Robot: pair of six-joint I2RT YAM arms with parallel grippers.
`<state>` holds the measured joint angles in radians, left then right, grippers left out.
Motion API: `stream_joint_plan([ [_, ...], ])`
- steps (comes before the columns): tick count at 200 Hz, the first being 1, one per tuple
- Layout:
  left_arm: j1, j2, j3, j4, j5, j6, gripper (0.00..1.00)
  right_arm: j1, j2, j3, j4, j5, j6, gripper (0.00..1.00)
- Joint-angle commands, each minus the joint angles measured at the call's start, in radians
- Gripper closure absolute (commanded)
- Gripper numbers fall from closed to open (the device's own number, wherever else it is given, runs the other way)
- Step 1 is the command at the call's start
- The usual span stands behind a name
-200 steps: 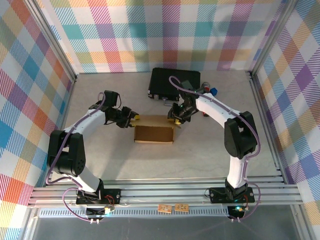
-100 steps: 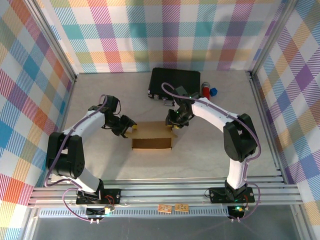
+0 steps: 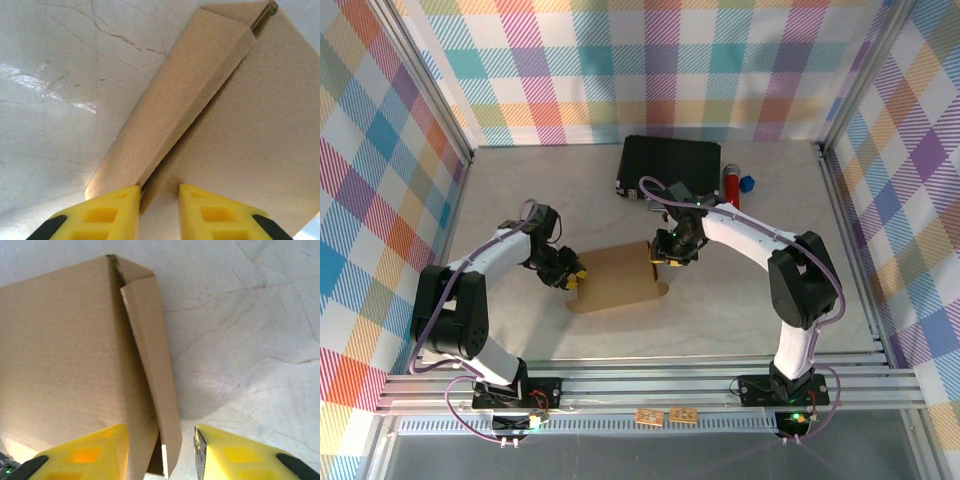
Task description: Fold the paper box
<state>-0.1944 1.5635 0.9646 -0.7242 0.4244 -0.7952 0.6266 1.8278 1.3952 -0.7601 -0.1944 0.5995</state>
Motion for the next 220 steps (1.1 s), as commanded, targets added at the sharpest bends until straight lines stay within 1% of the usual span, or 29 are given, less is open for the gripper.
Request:
stream_joint_plan([
  [1, -0.009, -0.007, -0.035, -0.002, -0.045, -0.005, 0.76, 0.006, -0.08, -0.026, 0.014, -0.027, -0.002, 0.54],
  [21, -0.019, 0.001, -0.027, -0.002, -0.053, -0.007, 0.77, 0.007, -0.115, -0.04, 0.016, -0.045, 0.001, 0.52],
  [39, -0.026, 0.006, -0.018, -0.003, -0.06, -0.009, 0.77, 0.011, -0.115, -0.05, 0.011, -0.056, -0.001, 0.51],
  [70, -0.034, 0.013, -0.001, -0.009, -0.068, -0.01, 0.77, 0.023, -0.072, -0.102, 0.065, -0.099, -0.008, 0.46],
  [96, -0.037, 0.02, 0.005, -0.009, -0.067, -0.005, 0.78, 0.028, -0.02, -0.133, 0.114, -0.144, 0.006, 0.46],
  [101, -0.036, 0.02, 0.005, -0.008, -0.066, -0.006, 0.78, 0.03, -0.011, -0.135, 0.119, -0.146, 0.008, 0.47],
  [117, -0.037, 0.009, 0.014, -0.007, -0.063, -0.002, 0.77, 0.032, 0.017, -0.136, 0.117, -0.14, 0.01, 0.56],
  [141, -0.037, -0.034, 0.065, -0.045, -0.069, 0.008, 0.65, 0.032, 0.037, -0.139, 0.099, -0.116, -0.003, 0.64],
  [159, -0.036, -0.065, 0.127, -0.103, -0.08, 0.023, 0.6, 0.031, 0.038, -0.137, 0.086, -0.1, -0.016, 0.67],
  [182, -0.028, -0.089, 0.187, -0.177, -0.12, 0.068, 0.54, 0.031, 0.039, -0.132, 0.073, -0.094, -0.028, 0.7],
  [206, -0.017, -0.058, 0.188, -0.208, -0.133, 0.149, 0.53, 0.032, 0.041, -0.129, 0.073, -0.096, -0.027, 0.71],
  [220, -0.017, -0.031, 0.162, -0.195, -0.136, 0.188, 0.54, 0.033, 0.041, -0.127, 0.071, -0.096, -0.025, 0.72],
])
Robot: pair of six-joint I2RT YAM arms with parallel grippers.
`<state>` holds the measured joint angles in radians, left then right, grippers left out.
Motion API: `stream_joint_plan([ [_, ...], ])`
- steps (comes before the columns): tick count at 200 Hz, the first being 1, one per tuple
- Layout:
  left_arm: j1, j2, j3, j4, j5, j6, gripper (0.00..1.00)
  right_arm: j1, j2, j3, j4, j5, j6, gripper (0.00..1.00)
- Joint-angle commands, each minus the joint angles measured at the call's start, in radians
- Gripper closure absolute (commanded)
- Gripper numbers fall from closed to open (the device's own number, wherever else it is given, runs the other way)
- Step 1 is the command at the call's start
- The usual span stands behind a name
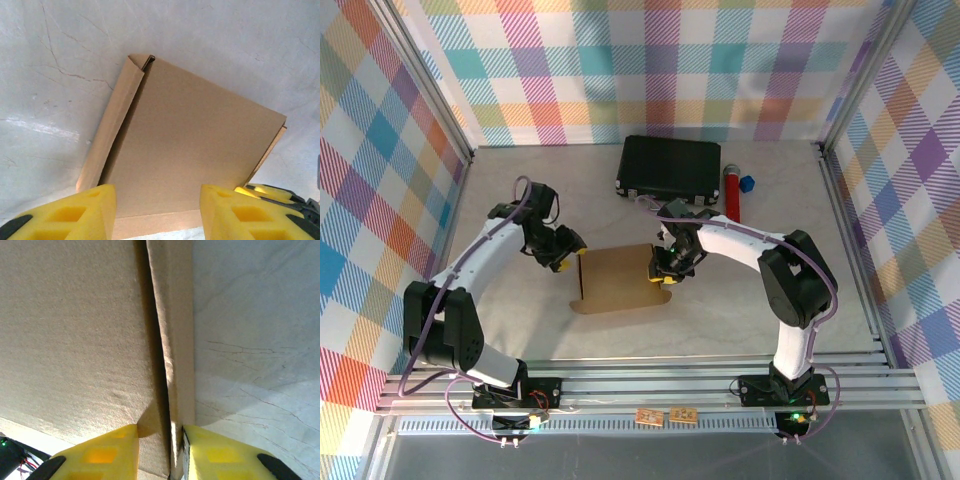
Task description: Fold the paper box
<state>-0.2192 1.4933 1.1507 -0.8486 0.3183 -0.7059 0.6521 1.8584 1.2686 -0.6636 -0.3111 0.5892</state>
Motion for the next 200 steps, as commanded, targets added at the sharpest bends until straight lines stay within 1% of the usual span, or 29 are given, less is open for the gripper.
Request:
stream_joint_plan([
  [1, 0.007, 0.04, -0.027, -0.068, -0.029, 0.1, 0.54, 0.007, 0.01, 0.001, -0.026, 0.021, -0.014, 0.72],
  [11, 0.007, 0.055, -0.057, -0.032, -0.011, 0.113, 0.54, 0.007, 0.01, 0.001, -0.028, 0.021, -0.016, 0.73],
  [19, 0.008, 0.063, -0.085, 0.018, 0.024, 0.114, 0.54, 0.007, 0.01, 0.001, -0.028, 0.02, -0.016, 0.74],
  [34, 0.006, 0.079, -0.145, 0.166, 0.14, 0.105, 0.53, 0.007, 0.012, 0.001, -0.029, 0.015, -0.018, 0.77],
  [40, 0.005, 0.091, -0.161, 0.205, 0.164, 0.102, 0.54, 0.007, 0.012, 0.001, -0.028, 0.015, -0.017, 0.77],
  [62, 0.0, 0.137, -0.168, 0.212, 0.137, 0.124, 0.59, 0.007, 0.01, 0.002, -0.033, 0.007, -0.024, 0.78],
  [81, 0.001, 0.144, -0.18, 0.21, 0.1, 0.149, 0.67, 0.006, 0.004, 0.008, -0.032, -0.014, -0.043, 0.77],
  [92, 0.0, 0.15, -0.187, 0.209, 0.09, 0.169, 0.72, 0.003, -0.008, 0.013, -0.027, -0.032, -0.06, 0.73],
  [96, 0.0, 0.153, -0.191, 0.21, 0.09, 0.173, 0.74, 0.0, -0.014, 0.014, -0.025, -0.039, -0.066, 0.71],
  [103, 0.001, 0.161, -0.198, 0.21, 0.086, 0.182, 0.76, -0.008, -0.026, 0.014, -0.019, -0.058, -0.076, 0.65],
  [109, 0.0, 0.166, -0.204, 0.213, 0.086, 0.189, 0.81, -0.016, -0.037, 0.013, -0.01, -0.073, -0.082, 0.62],
  [124, 0.0, 0.177, -0.216, 0.218, 0.079, 0.201, 0.83, -0.051, -0.071, -0.004, 0.021, -0.122, -0.09, 0.53],
  [134, 0.001, 0.173, -0.225, 0.221, 0.068, 0.208, 0.84, -0.084, -0.087, -0.025, 0.061, -0.185, -0.088, 0.48],
  [163, 0.008, 0.161, -0.242, 0.21, 0.046, 0.246, 0.87, -0.166, -0.087, -0.064, 0.133, -0.294, -0.089, 0.41],
  [167, 0.01, 0.161, -0.245, 0.209, 0.046, 0.252, 0.92, -0.175, -0.084, -0.069, 0.143, -0.307, -0.09, 0.4],
  [172, 0.013, 0.162, -0.246, 0.205, 0.047, 0.261, 0.93, -0.185, -0.078, -0.076, 0.158, -0.33, -0.091, 0.39],
  [185, 0.019, 0.168, -0.248, 0.197, 0.048, 0.28, 0.94, -0.202, -0.055, -0.085, 0.186, -0.384, -0.097, 0.37],
  [200, 0.027, 0.171, -0.254, 0.192, 0.048, 0.293, 0.95, -0.21, -0.019, -0.07, 0.174, -0.401, -0.127, 0.35],
])
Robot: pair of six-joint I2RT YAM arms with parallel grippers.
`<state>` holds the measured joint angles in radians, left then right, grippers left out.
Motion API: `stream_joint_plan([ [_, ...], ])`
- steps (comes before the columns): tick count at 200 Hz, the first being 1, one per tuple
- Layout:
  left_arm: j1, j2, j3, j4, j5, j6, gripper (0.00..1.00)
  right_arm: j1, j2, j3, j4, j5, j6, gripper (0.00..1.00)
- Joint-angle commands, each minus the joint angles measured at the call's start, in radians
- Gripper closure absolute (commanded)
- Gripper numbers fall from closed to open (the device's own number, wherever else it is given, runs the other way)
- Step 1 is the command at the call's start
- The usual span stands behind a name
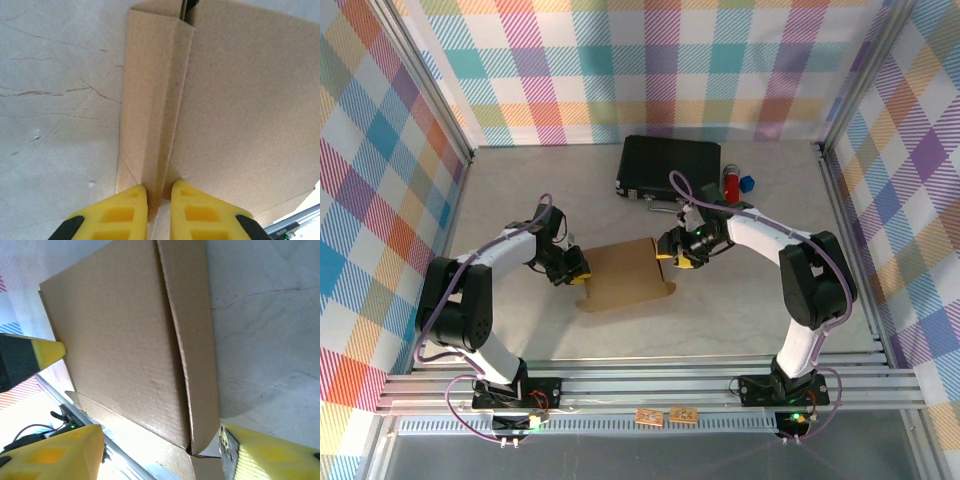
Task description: Fold the paper box
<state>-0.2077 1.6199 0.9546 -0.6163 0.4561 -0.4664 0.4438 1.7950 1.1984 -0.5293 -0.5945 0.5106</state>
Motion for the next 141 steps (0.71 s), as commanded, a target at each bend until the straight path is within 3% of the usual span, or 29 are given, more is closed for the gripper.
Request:
stream_joint_plan([
  [1, 0.016, 0.044, -0.058, -0.04, -0.089, 0.053, 0.95, -0.002, 0.046, 0.0, 0.04, -0.117, -0.05, 0.34],
  [37, 0.032, 0.037, -0.074, -0.049, -0.101, 0.076, 1.0, -0.011, 0.139, 0.005, 0.101, -0.173, -0.069, 0.29],
  [141, 0.104, 0.025, -0.125, -0.054, -0.092, 0.149, 1.0, -0.002, 0.253, 0.019, 0.254, -0.359, -0.049, 0.23],
])
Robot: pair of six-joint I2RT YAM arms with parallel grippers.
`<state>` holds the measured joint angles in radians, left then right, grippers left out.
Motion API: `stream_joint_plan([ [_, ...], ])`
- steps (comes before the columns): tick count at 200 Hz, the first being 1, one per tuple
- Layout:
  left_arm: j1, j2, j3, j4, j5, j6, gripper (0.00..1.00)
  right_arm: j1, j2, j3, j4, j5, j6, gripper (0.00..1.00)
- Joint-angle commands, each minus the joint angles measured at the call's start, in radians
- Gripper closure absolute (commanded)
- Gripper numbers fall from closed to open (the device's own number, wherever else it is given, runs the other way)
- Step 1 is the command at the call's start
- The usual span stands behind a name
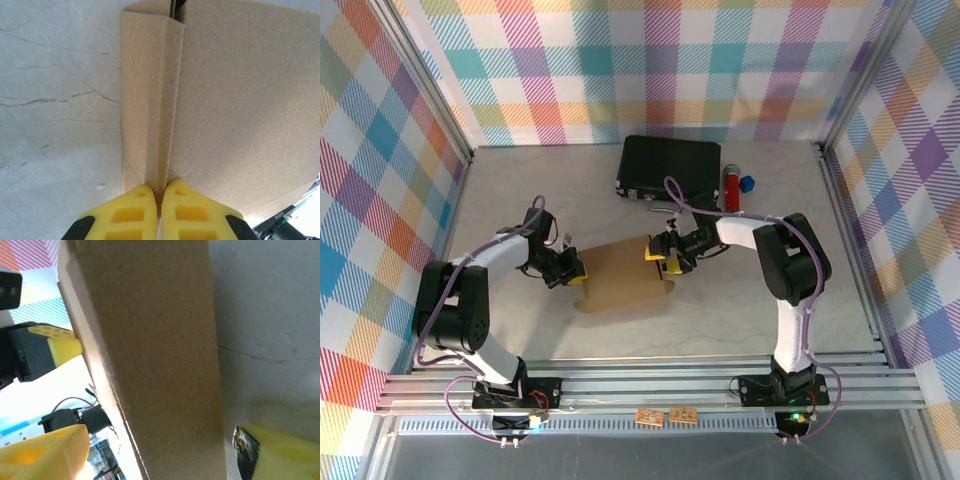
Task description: Fold the paper box
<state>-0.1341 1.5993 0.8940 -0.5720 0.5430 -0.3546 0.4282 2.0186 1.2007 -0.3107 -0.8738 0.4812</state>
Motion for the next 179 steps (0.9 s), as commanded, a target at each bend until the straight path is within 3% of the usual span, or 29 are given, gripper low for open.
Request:
stream_joint_plan([
  [1, 0.032, 0.046, -0.064, -0.098, -0.179, 0.037, 1.0, 0.014, 0.03, 0.018, 0.036, -0.08, -0.02, 0.23],
  [72, 0.037, 0.077, -0.06, -0.079, -0.166, 0.016, 1.0, 0.081, 0.043, 0.027, 0.196, -0.149, 0.128, 0.3],
  [120, 0.04, 0.055, -0.02, -0.08, -0.141, -0.015, 1.0, 0.093, 0.033, 0.04, 0.23, -0.137, 0.226, 0.46],
  [150, 0.056, -0.045, 0.04, -0.094, -0.117, -0.113, 0.79, 0.091, 0.014, 0.059, 0.182, -0.112, 0.281, 0.5],
  [179, 0.094, -0.212, 0.063, -0.013, -0.1, -0.326, 0.62, 0.079, 0.013, 0.092, 0.117, -0.112, 0.378, 0.52],
])
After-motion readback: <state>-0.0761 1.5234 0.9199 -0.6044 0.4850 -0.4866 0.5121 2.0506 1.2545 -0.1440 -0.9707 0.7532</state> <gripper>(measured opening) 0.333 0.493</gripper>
